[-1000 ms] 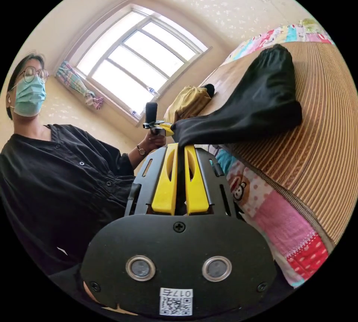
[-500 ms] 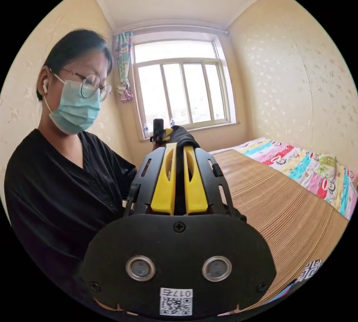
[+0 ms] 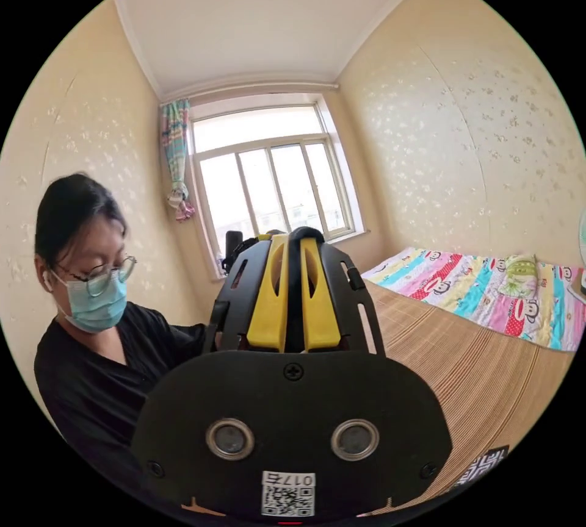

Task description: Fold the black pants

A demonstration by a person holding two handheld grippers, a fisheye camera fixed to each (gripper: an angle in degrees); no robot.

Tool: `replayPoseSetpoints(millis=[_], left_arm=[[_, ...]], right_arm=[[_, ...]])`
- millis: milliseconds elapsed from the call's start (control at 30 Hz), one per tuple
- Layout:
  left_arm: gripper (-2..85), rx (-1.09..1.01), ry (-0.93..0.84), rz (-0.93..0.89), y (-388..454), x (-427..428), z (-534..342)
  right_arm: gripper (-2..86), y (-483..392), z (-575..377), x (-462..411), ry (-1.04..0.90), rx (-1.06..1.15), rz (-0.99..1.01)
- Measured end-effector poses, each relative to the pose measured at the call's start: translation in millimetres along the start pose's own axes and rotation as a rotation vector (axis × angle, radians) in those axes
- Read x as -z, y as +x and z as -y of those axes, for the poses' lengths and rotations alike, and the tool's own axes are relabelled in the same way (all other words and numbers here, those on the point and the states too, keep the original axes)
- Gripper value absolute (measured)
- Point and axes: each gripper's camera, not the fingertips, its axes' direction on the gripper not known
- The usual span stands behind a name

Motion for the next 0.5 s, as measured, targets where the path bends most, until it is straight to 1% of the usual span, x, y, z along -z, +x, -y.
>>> replayPoseSetpoints(millis=[67,133,167,200,267,300,367,500], left_arm=[[3.8,0.135,-0.101,0.079,-68.8,-48.7,-5.1],[3.9,0.207,-0.187,0.138,-119.8,-86.0,-14.6],[3.9,0.258,-0.253,0.168,-155.0,-108.2,-23.6],[3.9,0.294,-0.283,0.187,-173.0,-116.9,-29.9],[3.9,0.485,-0.374,0.181,-236.0,-138.3,-65.6],[3.9,0.512,-0.399,0.173,-246.7,-143.2,-76.0],[3.9,0.495,-0.467,0.169,-266.9,-158.0,-116.4],[4.0,0.455,-0.442,0.095,-266.9,-167.2,-176.2]], right_arm=[[2.1,55.8,3.0,-30.2,-0.092,-0.089,-0.104],[2.2,97.4,-2.7,-54.2,-0.118,-0.142,-0.136],[2.2,129.9,-12.1,-69.1,-0.115,-0.203,-0.095],[2.2,146.4,-18.7,-75.6,-0.107,-0.236,-0.056],[2.3,208.3,-59.8,-100.1,-0.088,-0.381,0.057],[2.3,220.9,-71.9,-103.4,-0.087,-0.413,0.066],[2.3,256.9,-117.7,-101.1,-0.058,-0.524,0.029],[2.3,276.4,-161.6,-94.2,-0.096,-0.550,0.035]])
